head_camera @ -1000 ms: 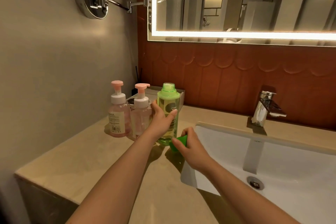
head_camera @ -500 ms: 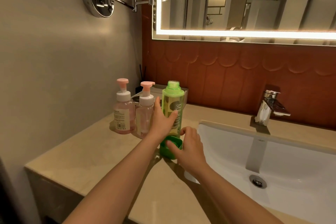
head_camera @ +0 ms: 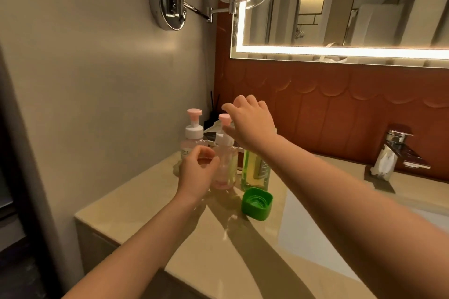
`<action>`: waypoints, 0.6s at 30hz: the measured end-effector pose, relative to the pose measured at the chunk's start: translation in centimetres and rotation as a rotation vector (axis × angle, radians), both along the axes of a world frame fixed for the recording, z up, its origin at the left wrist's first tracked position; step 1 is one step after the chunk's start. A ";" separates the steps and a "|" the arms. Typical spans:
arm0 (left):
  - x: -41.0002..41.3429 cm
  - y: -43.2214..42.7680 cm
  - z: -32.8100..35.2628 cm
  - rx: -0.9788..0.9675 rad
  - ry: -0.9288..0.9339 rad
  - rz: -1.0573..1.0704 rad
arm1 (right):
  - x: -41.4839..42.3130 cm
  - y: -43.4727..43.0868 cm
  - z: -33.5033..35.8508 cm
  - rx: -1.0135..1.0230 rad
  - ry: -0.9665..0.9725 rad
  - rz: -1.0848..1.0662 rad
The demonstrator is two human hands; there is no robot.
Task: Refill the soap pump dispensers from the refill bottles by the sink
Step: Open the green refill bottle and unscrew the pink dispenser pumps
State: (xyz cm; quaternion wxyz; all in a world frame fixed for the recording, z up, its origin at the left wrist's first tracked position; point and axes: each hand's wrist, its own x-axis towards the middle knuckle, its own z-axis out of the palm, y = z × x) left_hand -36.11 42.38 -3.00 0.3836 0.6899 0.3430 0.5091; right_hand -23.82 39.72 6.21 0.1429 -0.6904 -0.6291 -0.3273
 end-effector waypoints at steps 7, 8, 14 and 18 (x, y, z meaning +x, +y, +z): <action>-0.2 1.4 0.3 -0.025 -0.038 0.091 | -0.8 4.0 1.8 -0.299 0.072 -0.054; 0.0 1.5 0.4 -0.040 -0.034 0.099 | -0.7 4.2 1.7 -0.332 0.095 -0.065; -0.2 2.1 0.2 -0.074 -0.017 0.094 | -0.5 3.7 1.4 -0.291 0.198 0.025; -0.9 2.3 -0.2 -0.083 0.064 0.001 | -0.8 2.1 1.2 -0.284 0.196 0.089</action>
